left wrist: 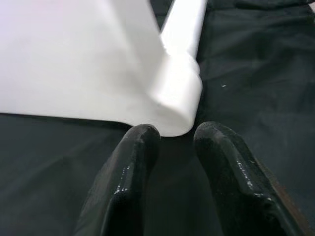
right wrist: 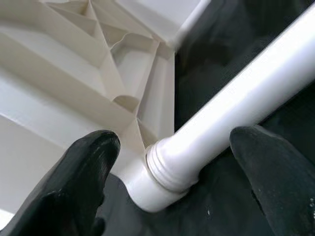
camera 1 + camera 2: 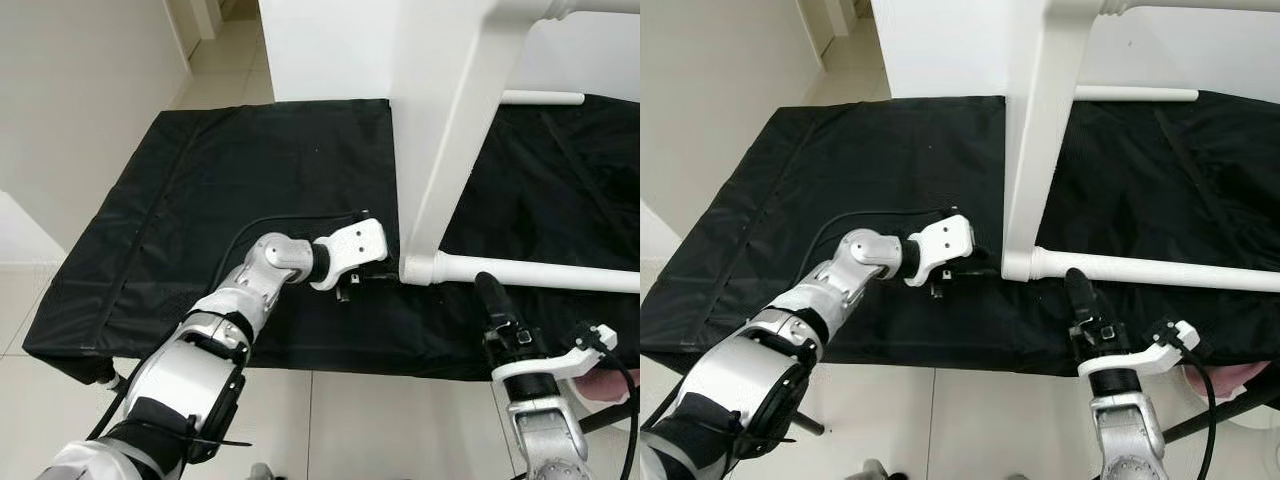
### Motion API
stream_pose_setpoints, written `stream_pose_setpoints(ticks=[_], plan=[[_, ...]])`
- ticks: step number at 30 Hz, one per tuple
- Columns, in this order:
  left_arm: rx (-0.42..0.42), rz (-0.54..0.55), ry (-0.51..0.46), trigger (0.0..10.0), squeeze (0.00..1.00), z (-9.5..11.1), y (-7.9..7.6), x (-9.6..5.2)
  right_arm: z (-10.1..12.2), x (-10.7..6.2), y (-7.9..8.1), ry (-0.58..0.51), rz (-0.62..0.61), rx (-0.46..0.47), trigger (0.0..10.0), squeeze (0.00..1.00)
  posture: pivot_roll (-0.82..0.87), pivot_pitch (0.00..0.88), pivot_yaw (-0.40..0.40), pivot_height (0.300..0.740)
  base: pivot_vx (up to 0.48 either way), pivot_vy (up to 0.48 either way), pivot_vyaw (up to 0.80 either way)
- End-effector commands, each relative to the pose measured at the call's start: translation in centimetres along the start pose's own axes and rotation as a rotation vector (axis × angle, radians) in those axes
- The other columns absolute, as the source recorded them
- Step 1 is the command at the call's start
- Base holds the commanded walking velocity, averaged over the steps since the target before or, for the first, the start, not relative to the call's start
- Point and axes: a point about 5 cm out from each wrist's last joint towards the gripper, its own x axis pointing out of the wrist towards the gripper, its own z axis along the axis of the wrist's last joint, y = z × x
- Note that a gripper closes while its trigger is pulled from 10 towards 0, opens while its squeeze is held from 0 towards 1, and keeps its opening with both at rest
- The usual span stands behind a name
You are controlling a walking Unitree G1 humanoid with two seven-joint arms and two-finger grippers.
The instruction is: Building children table
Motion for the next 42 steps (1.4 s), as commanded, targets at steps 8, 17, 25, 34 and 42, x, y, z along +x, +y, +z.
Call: stream_pose_setpoints(ticks=[8,17,25,34,42], plan=[[-0.018,0.191,0.005,10.0,0.00,-0.18,1.01,-0.19,-1.70,-0.09,0.71,-0.030,-0.027,0.105,10.0,0.00,-0.10,0.042,0.108,0.740,0.000,0.000,0.00],[-0.018,0.191,0.005,10.0,0.00,-0.18,1.01,-0.19,-1.70,-0.09,0.71,-0.030,-0.027,0.105,10.0,0.00,-0.10,0.042,0.108,0.740,0.000,0.000,0.00],[-0.018,0.191,0.005,10.0,0.00,-0.18,1.01,-0.19,-1.70,-0.09,0.71,-0.030,-0.027,0.105,10.0,0.00,-0.10,0.042,0.108,0.740,0.000,0.000,0.00],[-0.018,0.191,0.005,10.0,0.00,-0.18,1.01,-0.19,-1.70,-0.09,0.71,-0.030,-0.027,0.105,10.0,0.00,-0.10,0.042,0.108,0.740,0.000,0.000,0.00],[-0.018,0.191,0.005,10.0,0.00,-0.18,1.01,-0.19,-1.70,-0.09,0.71,-0.030,-0.027,0.105,10.0,0.00,-0.10,0.042,0.108,0.740,0.000,0.000,0.00]])
